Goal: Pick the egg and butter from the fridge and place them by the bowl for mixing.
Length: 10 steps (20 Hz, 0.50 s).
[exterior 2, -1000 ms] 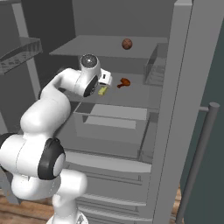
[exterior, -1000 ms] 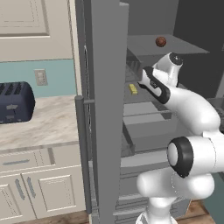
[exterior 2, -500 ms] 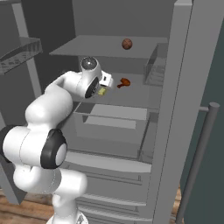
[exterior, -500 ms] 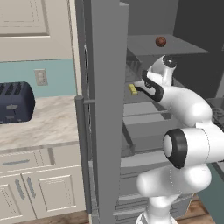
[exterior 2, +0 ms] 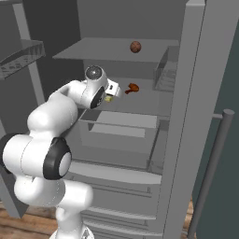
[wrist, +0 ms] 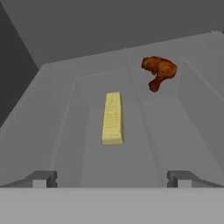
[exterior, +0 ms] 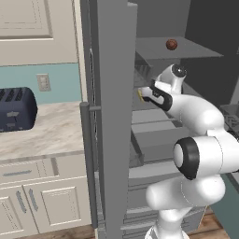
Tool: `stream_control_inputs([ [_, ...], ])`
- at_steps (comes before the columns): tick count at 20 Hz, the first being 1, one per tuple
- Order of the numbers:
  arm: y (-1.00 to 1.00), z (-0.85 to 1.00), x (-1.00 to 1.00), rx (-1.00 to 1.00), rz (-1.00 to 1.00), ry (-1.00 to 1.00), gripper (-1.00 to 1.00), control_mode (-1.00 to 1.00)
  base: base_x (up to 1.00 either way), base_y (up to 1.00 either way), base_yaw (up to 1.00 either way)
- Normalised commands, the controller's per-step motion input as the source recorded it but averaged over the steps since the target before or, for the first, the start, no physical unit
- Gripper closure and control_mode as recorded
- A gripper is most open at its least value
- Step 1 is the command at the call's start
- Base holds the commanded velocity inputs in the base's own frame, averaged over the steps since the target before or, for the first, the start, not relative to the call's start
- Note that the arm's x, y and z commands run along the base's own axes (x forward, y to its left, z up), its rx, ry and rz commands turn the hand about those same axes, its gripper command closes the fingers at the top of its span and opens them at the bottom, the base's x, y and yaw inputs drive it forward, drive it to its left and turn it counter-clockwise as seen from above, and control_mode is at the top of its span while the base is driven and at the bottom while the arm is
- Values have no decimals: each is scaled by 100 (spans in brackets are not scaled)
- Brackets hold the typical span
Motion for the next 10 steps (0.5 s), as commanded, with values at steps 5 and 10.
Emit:
stream_control_inputs([
  [5,4,-7,2,0,0,0,-100,-100,0,0,0],
  [10,2,-6,5,-2,0,0,-100,-100,0,0,0],
])
